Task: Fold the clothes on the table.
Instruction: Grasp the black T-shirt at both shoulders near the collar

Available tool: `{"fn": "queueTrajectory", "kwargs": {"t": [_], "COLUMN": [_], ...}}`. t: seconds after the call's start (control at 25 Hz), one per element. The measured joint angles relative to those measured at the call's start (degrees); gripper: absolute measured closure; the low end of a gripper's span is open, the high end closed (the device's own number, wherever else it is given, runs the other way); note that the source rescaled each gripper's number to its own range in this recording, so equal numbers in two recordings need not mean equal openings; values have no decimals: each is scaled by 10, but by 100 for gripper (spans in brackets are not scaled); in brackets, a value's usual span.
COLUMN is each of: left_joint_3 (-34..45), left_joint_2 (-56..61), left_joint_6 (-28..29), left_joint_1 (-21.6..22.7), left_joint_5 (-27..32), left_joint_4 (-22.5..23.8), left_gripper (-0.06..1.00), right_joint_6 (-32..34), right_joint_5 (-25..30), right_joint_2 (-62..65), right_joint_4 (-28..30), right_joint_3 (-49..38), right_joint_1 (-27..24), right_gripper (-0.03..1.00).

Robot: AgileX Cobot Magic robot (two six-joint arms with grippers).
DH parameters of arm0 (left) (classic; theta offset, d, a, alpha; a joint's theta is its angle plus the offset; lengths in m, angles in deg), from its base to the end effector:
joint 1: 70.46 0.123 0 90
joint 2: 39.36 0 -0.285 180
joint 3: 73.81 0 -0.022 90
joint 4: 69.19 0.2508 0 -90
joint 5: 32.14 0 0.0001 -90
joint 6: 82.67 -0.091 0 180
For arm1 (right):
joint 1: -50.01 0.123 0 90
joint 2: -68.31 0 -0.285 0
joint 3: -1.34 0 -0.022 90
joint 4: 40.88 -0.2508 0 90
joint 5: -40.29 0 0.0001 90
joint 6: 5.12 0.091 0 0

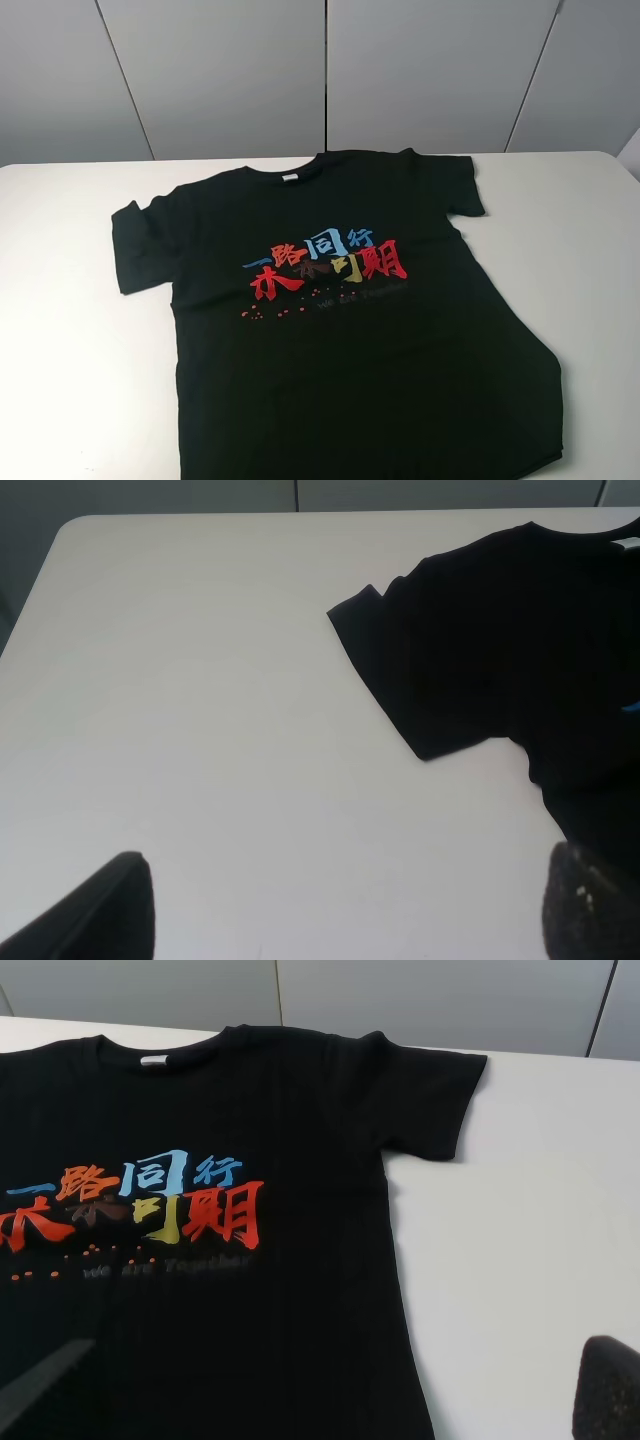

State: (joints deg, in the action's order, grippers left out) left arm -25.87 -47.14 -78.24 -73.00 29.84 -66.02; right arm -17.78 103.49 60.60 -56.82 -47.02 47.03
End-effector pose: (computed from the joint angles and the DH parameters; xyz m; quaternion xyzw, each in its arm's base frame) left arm -0.0069 0.0048 0.2787 -0.0156 0.8553 -0.0039 0.5178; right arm -0.0078 0.0228 0.2775 -0.0807 0.8507 0.0690 0.5148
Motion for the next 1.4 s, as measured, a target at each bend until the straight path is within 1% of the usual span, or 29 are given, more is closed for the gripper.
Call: {"fn": "queueTrajectory", "kwargs": {"t": [0.92,1.16,1.24,1.32,1.4], "left_joint_3": [0,0,0,0,-10], "left_joint_2": [0,0,0,0,0], "left_joint_6": [0,0,0,0,0], "left_joint_1": [0,0,0,0,0], "left_joint_5": [0,0,0,4,20], "left_joint_4": [-1,-1,-3,-3,-3], "left_gripper": [-5,-5,-5,-5,-5], "right_joint_6": [0,0,0,7,27], "right_joint_5": [0,-5,-6,-6,2], "right_joint_2": [0,0,0,0,0], "right_joint_4": [0,-29,-30,-30,-30], "right_joint_3": [0,0,0,0,10], "right_joint_1": [0,0,0,0,0], "right_gripper": [-3,-3,-3,-3,-3]}}
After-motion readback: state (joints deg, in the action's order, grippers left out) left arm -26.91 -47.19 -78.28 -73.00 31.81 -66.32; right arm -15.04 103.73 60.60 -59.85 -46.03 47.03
